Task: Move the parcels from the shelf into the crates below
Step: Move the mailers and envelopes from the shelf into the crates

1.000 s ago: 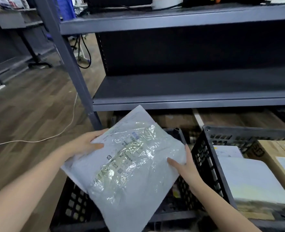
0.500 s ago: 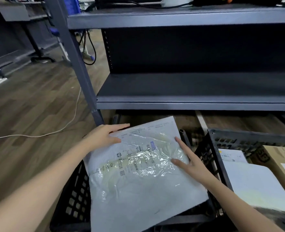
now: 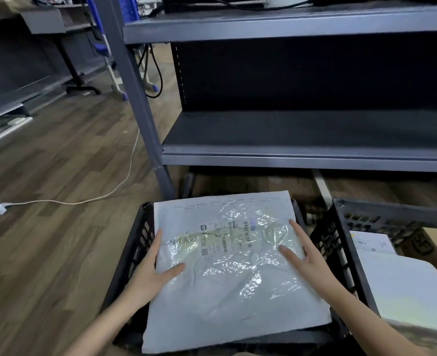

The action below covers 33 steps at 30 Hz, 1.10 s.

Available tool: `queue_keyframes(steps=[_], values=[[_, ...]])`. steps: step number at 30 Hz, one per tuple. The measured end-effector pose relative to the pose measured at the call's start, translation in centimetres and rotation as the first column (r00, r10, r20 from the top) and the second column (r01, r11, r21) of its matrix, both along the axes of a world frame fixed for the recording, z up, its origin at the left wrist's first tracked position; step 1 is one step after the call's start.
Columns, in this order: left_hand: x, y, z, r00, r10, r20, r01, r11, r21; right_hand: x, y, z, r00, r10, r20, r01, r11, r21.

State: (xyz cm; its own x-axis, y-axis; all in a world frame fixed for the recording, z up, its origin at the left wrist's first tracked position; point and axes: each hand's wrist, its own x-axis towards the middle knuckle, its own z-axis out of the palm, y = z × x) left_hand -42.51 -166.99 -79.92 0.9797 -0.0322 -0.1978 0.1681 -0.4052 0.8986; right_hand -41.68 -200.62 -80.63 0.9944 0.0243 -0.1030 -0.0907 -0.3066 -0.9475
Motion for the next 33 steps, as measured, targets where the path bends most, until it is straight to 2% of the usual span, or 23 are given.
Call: queue_keyframes(steps=[3, 7, 11, 13, 17, 19, 24, 28, 33], values=[[2.3, 0.0, 0.6, 0.999, 0.011, 0.032, -0.013, 0.998, 0.056, 0.8, 0.8, 0.2, 0.999, 0.004, -0.038, -0.007, 0.997, -0.079], [4.1, 1.1, -1.4, 0.996, -0.033, -0.083, 0.043, 0.992, 0.117, 1.8, 2.3, -0.8, 0.980, 0.039, -0.194, -0.086, 0.967, -0.238], [4.4, 1.9, -4.3, 0.986, -0.053, -0.155, 0.077, 0.985, 0.155, 2.6, 2.1, -3.4, 0.890, 0.161, -0.427, -0.219, 0.972, -0.090], [4.6, 1.7, -5.7, 0.978, -0.079, -0.195, 0.116, 0.975, 0.188, 3.2, 1.8, -5.3, 0.856, 0.170, -0.488, -0.255, 0.961, -0.112], [5.6, 0.8, -9.3, 0.944, -0.159, -0.291, 0.246, 0.924, 0.293, 4.4, 1.8, -8.2, 0.824, 0.118, -0.554, -0.311, 0.912, -0.268], [6.1, 0.3, -11.0, 0.918, -0.190, -0.348, 0.301, 0.906, 0.298, 4.9, 1.7, -9.5, 0.796, 0.097, -0.598, -0.345, 0.883, -0.316], [7.6, -0.5, -14.4, 0.847, -0.252, -0.467, 0.391, 0.891, 0.229, 5.8, 1.4, -12.7, 0.740, 0.047, -0.671, -0.373, 0.858, -0.352], [8.5, -0.5, -17.1, 0.797, -0.314, -0.516, 0.469, 0.860, 0.201, 6.8, 1.4, -14.9, 0.696, 0.042, -0.717, -0.376, 0.872, -0.313], [8.7, -1.5, -18.6, 0.782, -0.334, -0.527, 0.546, 0.775, 0.318, 6.6, 1.4, -17.6, 0.667, 0.030, -0.745, -0.404, 0.854, -0.327]])
